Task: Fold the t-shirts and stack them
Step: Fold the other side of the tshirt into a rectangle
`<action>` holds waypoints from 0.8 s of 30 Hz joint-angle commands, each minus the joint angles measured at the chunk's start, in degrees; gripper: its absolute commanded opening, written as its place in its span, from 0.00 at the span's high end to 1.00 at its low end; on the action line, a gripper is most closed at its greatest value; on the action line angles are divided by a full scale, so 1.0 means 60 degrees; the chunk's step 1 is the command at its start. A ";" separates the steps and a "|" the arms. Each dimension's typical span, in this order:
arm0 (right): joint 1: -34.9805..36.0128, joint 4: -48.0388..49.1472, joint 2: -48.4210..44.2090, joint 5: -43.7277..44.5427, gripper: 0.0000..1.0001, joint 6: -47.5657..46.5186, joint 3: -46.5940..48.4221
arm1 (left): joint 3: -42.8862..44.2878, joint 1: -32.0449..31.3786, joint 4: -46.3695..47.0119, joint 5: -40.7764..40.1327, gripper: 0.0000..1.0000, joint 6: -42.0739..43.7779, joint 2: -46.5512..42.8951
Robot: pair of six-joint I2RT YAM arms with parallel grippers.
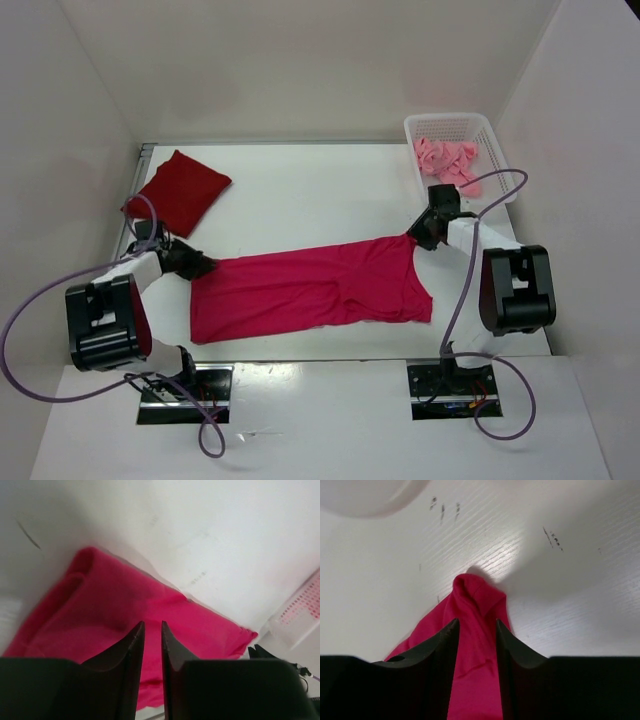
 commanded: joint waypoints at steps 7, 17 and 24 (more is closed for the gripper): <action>0.1259 -0.1326 -0.2579 -0.0998 0.67 0.0426 -0.0518 | 0.1579 -0.1629 -0.0443 -0.0199 0.68 0.0634 -0.1301; 0.3999 -0.0697 -0.3241 -0.1734 0.95 0.2945 -0.3217 | 0.1272 -0.3669 0.0391 -0.0642 0.67 0.0547 0.0235; 0.4279 -0.1105 -0.4880 -0.1734 0.95 0.3826 -0.4520 | 0.0072 -0.1840 0.0788 0.0223 0.64 0.0180 0.0457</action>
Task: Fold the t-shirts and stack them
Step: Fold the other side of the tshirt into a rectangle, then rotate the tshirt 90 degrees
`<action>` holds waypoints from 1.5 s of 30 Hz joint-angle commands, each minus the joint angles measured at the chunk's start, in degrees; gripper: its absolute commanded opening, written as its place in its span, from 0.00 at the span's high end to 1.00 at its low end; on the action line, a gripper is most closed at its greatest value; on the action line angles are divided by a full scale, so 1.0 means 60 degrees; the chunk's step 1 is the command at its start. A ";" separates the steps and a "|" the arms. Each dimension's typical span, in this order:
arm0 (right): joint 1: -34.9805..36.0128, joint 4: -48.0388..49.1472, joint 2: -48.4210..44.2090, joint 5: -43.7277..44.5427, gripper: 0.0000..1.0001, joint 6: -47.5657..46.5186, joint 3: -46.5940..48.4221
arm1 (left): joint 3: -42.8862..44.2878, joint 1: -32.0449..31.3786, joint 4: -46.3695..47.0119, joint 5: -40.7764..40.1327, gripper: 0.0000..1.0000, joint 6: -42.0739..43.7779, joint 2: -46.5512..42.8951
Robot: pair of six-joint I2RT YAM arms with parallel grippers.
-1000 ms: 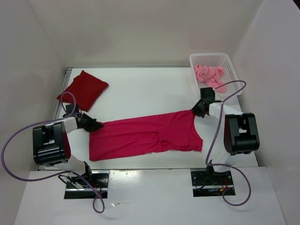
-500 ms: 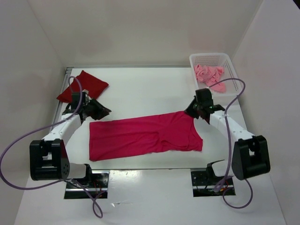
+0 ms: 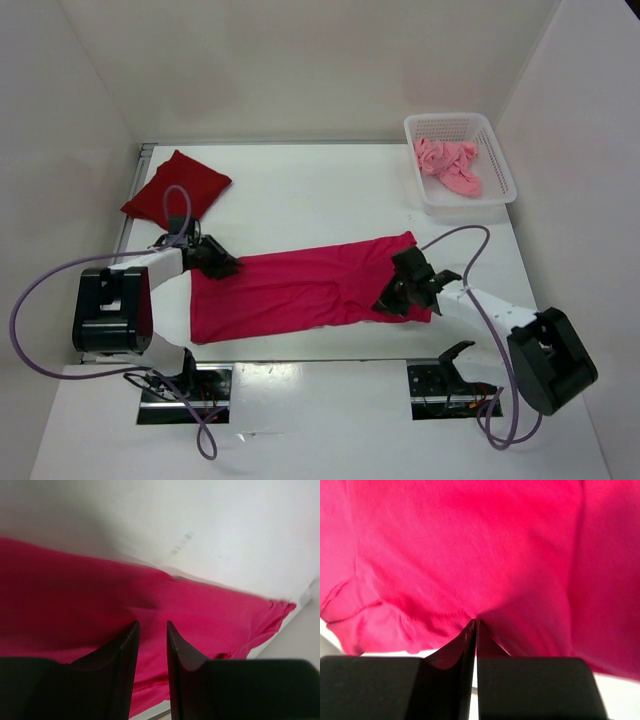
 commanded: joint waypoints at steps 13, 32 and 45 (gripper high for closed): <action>0.0458 0.0656 0.1637 -0.0630 0.94 -0.0675 0.2628 | 0.0850 -0.0092 -0.0072 0.0200 0.64 0.0494 -0.0670; 0.1309 0.1712 0.2959 -0.1743 0.93 -0.0177 0.1808 | 0.1038 -0.0092 -0.0201 0.0112 0.64 0.0712 -0.0581; -0.1517 -0.0309 0.2648 0.0143 1.00 -0.2507 0.3684 | 0.2313 -0.0882 -0.0291 0.0552 0.64 0.1255 -0.0376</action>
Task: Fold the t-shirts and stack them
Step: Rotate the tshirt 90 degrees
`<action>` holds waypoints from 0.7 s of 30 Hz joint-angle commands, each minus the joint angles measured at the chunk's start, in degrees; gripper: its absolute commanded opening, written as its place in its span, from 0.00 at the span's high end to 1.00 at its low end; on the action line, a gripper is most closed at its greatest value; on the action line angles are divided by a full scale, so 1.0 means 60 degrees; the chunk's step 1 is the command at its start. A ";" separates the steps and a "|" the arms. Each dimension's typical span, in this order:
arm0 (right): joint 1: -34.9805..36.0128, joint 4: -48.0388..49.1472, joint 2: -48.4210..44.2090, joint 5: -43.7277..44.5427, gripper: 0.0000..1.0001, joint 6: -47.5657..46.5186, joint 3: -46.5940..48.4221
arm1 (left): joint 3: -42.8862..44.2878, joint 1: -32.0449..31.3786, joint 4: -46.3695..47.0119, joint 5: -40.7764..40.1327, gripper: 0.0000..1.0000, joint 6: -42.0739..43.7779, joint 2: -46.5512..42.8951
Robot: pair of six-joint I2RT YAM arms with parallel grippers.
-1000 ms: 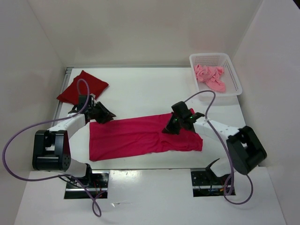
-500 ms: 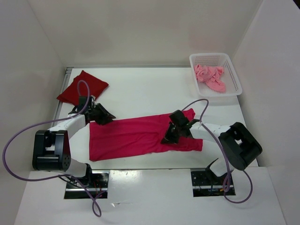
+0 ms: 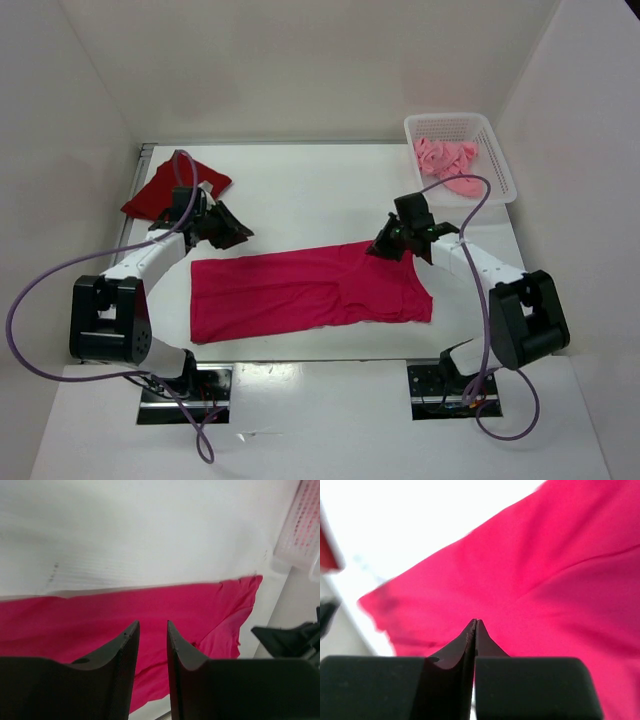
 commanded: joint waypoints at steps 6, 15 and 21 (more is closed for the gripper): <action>-0.0221 -0.0176 0.2037 0.1669 1.00 -0.0890 0.0617 | 0.0702 -0.1079 -0.0029 0.0162 0.71 0.0461 0.0167; 0.0334 -0.0759 0.6955 0.1200 1.00 -0.1299 0.5767 | 0.0395 -0.1490 -0.0453 -0.0293 0.72 0.0565 -0.0754; 0.0861 -0.5523 1.4027 0.0426 1.00 -0.1493 1.9448 | 0.0949 -0.1842 -0.1124 -0.0117 0.72 0.0329 -0.1108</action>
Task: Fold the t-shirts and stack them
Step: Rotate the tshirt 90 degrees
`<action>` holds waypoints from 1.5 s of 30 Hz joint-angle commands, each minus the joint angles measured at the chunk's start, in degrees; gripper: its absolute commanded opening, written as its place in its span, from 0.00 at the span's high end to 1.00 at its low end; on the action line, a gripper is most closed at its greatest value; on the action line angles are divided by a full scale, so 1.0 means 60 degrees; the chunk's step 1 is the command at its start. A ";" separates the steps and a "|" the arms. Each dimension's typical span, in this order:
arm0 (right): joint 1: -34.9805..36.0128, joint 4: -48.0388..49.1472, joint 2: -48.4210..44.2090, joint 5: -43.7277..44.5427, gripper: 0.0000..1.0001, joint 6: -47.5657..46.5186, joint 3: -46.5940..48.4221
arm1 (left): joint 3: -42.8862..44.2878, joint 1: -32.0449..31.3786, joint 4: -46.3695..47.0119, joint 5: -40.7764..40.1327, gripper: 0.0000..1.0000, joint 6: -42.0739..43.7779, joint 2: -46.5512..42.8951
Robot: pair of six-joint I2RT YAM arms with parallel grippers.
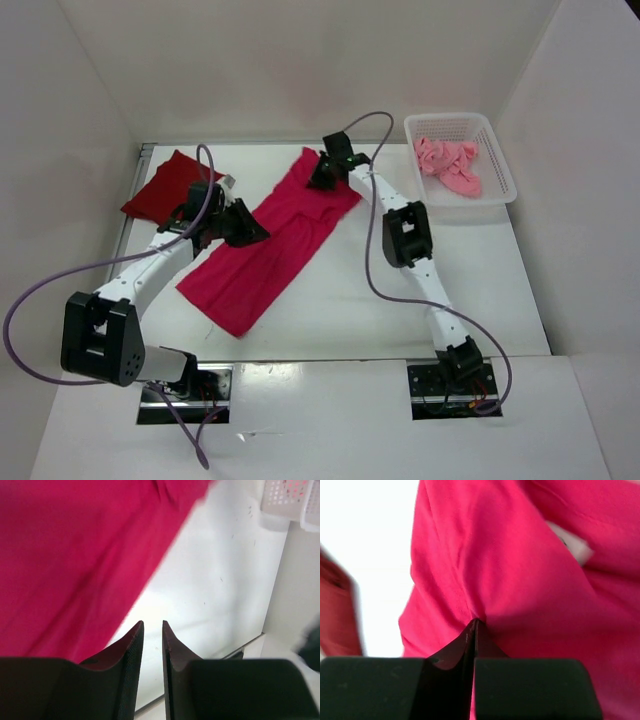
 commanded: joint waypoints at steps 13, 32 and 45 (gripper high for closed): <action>0.0884 -0.2462 -0.3178 -0.0288 0.58 -0.2174 0.2578 | -0.0522 -0.0345 -0.0864 -0.0935 0.73 0.0114 -0.0936; 0.3420 0.5046 -0.7039 -0.1782 0.49 0.1237 -1.1293 | -0.0713 0.0944 -0.1260 -0.0686 0.75 0.1097 -0.0570; 0.3805 0.4843 -0.5029 -0.1607 0.99 0.1679 -1.0176 | -0.0802 0.0944 -0.1260 -0.0686 0.73 0.1097 -0.0834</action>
